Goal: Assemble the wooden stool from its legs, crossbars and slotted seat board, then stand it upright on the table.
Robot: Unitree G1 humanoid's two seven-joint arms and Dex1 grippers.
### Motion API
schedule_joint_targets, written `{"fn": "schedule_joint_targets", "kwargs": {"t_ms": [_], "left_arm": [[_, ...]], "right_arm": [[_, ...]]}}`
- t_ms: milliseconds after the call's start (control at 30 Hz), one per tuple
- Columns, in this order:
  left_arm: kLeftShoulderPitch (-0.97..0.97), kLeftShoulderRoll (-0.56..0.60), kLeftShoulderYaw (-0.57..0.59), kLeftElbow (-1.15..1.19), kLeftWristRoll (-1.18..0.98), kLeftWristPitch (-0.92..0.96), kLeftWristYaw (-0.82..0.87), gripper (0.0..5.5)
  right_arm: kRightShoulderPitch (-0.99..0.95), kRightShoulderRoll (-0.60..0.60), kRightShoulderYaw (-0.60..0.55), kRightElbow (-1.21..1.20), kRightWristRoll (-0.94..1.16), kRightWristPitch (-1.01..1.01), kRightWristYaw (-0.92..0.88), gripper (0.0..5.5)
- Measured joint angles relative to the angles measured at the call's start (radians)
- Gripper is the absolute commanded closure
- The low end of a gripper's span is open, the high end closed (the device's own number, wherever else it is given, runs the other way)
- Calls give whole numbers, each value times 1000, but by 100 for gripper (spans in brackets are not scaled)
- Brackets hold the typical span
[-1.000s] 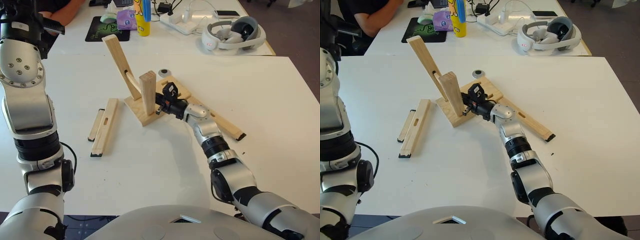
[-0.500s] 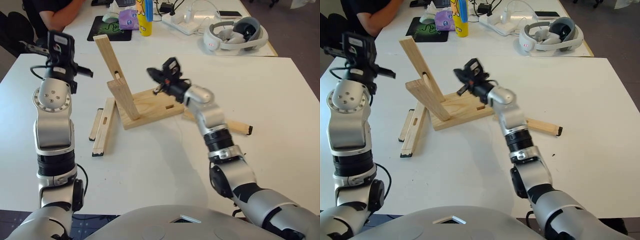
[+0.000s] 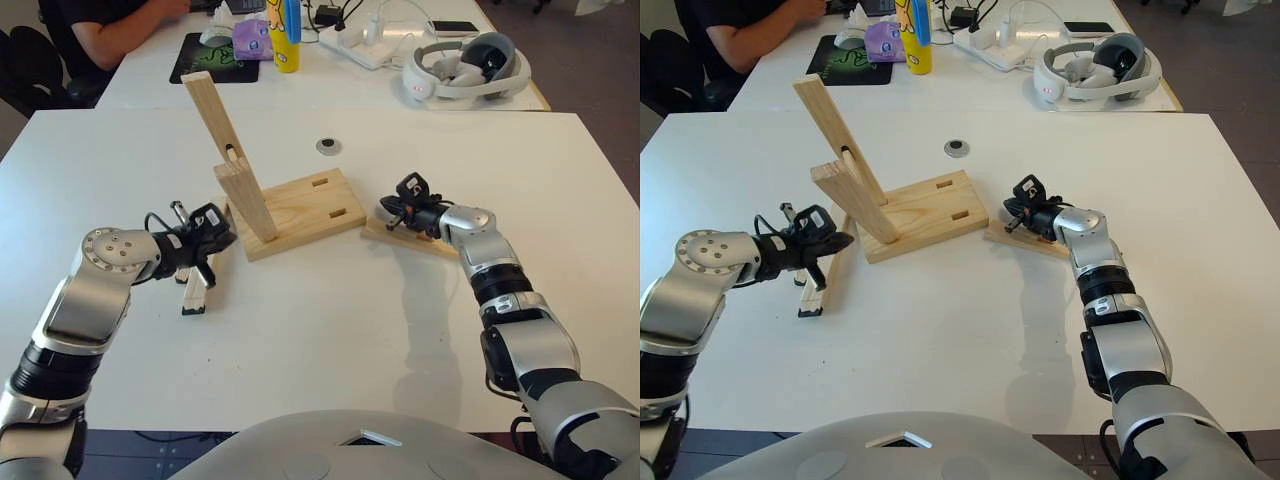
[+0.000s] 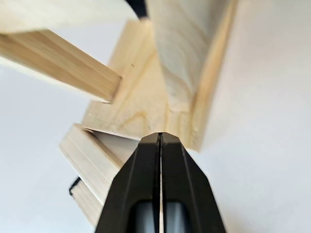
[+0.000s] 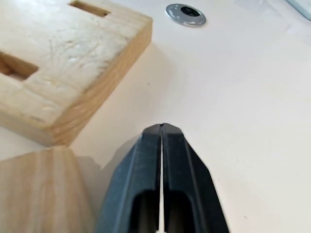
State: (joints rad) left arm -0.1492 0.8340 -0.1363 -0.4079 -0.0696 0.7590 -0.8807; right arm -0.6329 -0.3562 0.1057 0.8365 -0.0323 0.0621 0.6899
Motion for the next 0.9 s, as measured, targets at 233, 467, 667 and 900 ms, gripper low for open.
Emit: {"fn": "schedule_joint_targets", "kwargs": {"t_ms": [233, 467, 667, 900], "left_arm": [[44, -1, -111, -42, -46, 0, -54, 548], [1, -104, -217, 15, 41, -6, 81, 548], [-43, -116, -240, 115, 138, -10, 164, 548], [-65, -165, -248, 148, 151, -14, 198, 548]], "right_arm": [[-63, 23, 24, 114, -22, -76, 10, 550], [-115, 36, 58, 184, -41, -107, 81, 550], [-116, 42, 86, 142, -42, -119, 178, 550], [-33, 26, 169, -205, -34, -35, 362, 550]]}}
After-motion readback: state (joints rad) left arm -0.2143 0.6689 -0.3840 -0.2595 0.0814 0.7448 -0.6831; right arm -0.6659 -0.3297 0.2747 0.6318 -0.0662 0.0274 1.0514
